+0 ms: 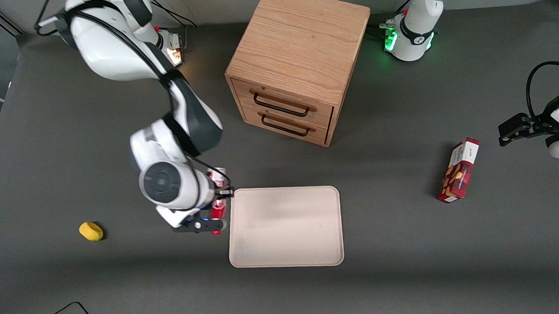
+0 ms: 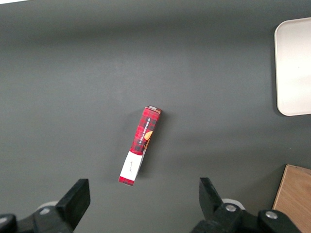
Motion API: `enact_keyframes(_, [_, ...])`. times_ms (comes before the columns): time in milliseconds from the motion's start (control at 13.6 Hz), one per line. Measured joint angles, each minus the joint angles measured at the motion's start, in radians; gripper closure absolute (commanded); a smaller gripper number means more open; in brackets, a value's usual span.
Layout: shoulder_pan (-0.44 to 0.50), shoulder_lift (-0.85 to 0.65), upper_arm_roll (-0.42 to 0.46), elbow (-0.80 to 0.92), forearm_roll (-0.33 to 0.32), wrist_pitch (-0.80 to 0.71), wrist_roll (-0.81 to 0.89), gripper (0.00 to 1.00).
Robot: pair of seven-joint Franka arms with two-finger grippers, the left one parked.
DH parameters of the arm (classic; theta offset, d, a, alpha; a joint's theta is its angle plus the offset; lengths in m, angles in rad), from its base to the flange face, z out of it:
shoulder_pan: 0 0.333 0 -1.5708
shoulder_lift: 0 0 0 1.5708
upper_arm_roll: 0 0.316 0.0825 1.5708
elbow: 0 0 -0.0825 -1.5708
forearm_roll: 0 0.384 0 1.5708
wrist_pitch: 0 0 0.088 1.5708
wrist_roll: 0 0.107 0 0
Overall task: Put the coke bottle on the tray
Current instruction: 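Carry the upright bottle over the cream tray's corner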
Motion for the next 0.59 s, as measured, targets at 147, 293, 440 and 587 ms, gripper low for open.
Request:
enact_keyframes(147, [0.049, 0.072, -0.039, 0.005, 0.000, 0.103, 0.015, 1.00])
enact_keyframes(293, [0.056, 0.128, -0.046, 0.012, 0.000, 0.182, 0.018, 1.00])
enact_keyframes(440, [0.056, 0.168, -0.052, 0.014, 0.000, 0.249, 0.018, 1.00])
enact_keyframes(587, [0.056, 0.189, -0.052, 0.018, 0.000, 0.267, 0.018, 1.00])
